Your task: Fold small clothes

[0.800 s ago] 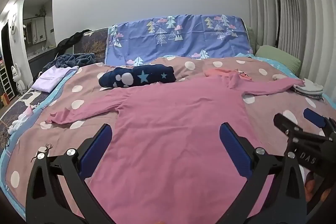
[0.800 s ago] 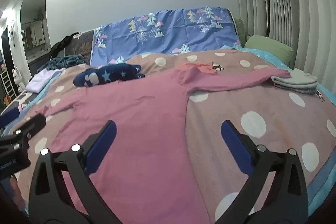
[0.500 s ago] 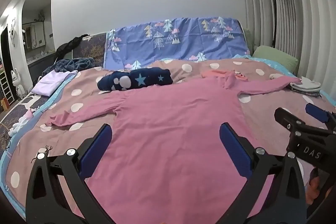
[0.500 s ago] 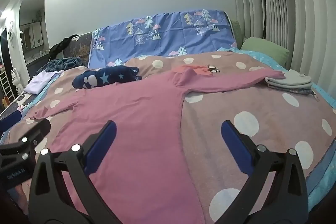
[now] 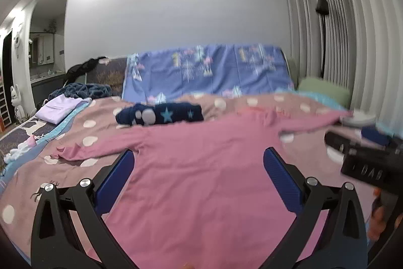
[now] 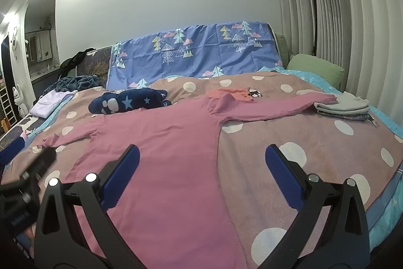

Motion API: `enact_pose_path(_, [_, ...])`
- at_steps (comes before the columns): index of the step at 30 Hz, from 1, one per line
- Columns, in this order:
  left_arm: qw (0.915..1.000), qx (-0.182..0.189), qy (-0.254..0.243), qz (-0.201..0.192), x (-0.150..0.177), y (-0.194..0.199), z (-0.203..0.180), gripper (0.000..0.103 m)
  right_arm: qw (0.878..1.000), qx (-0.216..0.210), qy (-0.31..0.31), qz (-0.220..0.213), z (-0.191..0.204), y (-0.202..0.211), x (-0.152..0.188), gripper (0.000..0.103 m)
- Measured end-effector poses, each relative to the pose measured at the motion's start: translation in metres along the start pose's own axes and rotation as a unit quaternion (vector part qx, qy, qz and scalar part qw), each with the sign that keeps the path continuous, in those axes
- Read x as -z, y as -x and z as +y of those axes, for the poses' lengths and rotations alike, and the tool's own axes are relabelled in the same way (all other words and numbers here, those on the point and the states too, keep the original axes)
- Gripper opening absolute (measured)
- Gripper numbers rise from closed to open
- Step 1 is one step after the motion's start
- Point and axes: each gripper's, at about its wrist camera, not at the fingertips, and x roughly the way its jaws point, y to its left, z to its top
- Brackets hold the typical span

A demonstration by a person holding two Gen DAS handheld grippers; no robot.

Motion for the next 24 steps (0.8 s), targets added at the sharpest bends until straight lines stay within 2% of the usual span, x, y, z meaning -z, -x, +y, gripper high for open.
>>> enact_pose_path(2, [0.9998,-0.012,0.011,0.011,0.002,-0.003,0.003,0.102,1.000,-0.003,0.001,0.002,-0.006,-0.002,-0.003,0.101])
enact_pose_path(5, [0.9994,-0.006,0.027,0.019,0.005,-0.006,0.008,0.102,1.000,-0.003,0.002,0.002,-0.004,-0.003,-0.002,0.101])
enact_pose_path(8, [0.9996,-0.013,0.017,0.020,0.009,-0.008,0.008,0.102,1.000,-0.001,0.005,0.006,-0.002,-0.005,-0.001,0.101])
enact_pose_path(24, [0.9986,0.009,0.003,0.051,0.021,-0.024,0.000,0.102,1.000,0.001,0.013,0.022,0.000,-0.020,0.004,0.101])
